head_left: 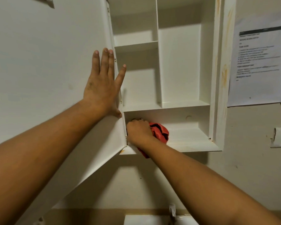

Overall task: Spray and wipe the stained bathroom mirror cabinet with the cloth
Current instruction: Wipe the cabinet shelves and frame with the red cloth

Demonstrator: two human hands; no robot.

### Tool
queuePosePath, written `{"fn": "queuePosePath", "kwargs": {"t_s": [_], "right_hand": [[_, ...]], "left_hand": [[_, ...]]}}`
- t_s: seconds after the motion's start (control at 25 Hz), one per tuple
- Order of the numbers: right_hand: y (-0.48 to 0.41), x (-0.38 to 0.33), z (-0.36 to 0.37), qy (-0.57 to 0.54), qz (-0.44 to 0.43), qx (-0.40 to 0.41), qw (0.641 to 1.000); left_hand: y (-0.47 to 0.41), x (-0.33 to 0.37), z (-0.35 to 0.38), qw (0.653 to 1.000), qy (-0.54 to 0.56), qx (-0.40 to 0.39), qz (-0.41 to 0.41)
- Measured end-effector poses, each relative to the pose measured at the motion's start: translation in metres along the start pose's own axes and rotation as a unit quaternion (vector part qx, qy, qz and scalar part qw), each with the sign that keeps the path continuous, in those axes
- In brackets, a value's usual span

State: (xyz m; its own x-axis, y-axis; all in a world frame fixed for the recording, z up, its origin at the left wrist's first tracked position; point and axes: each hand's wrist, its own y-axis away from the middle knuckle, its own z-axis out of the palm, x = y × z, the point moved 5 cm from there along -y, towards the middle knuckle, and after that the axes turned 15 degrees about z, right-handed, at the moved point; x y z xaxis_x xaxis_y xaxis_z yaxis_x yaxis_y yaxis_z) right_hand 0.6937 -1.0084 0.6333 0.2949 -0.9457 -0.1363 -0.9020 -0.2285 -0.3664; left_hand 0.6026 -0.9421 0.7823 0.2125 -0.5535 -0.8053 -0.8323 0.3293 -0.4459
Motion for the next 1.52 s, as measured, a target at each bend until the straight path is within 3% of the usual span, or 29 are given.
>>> {"fn": "queuePosePath", "kwargs": {"t_s": [0.24,0.44,0.72,0.8,0.88,1.0,1.12,1.2,1.4,1.52], "right_hand": [[0.005,0.004,-0.003,-0.003,-0.057,-0.068,0.996],[0.041,0.031,-0.012,-0.034,-0.104,-0.068,0.992],[0.058,0.177,-0.043,0.094,0.109,-0.003,0.990],[0.065,0.168,-0.037,0.102,0.127,0.056,0.985],[0.075,0.141,-0.032,0.030,0.139,0.127,0.982],[0.096,0.069,-0.009,-0.058,0.073,0.144,0.985],[0.121,-0.004,0.023,0.003,-0.027,0.123,0.992],[0.121,0.019,0.008,0.034,-0.035,0.162,0.986],[0.127,0.174,-0.037,0.134,0.208,0.161,0.955],[0.117,0.135,-0.025,0.115,0.212,0.182,0.953]], "left_hand": [[0.002,-0.002,-0.003,1.000,-0.016,-0.002,-0.006],[0.004,-0.002,-0.005,1.000,-0.011,-0.010,-0.012],[0.004,-0.003,-0.006,1.000,0.003,-0.009,0.000],[0.004,-0.002,-0.006,1.000,0.000,-0.008,0.004],[0.003,-0.001,-0.005,1.000,-0.008,-0.010,0.005],[0.004,-0.002,-0.006,1.000,-0.007,-0.004,0.004],[0.009,-0.003,-0.007,1.000,-0.009,0.000,0.003],[0.011,-0.005,-0.006,1.000,-0.006,0.007,0.006],[0.009,-0.003,-0.003,1.000,-0.009,0.009,0.010],[0.008,0.000,-0.005,1.000,-0.006,0.007,0.009]]}}
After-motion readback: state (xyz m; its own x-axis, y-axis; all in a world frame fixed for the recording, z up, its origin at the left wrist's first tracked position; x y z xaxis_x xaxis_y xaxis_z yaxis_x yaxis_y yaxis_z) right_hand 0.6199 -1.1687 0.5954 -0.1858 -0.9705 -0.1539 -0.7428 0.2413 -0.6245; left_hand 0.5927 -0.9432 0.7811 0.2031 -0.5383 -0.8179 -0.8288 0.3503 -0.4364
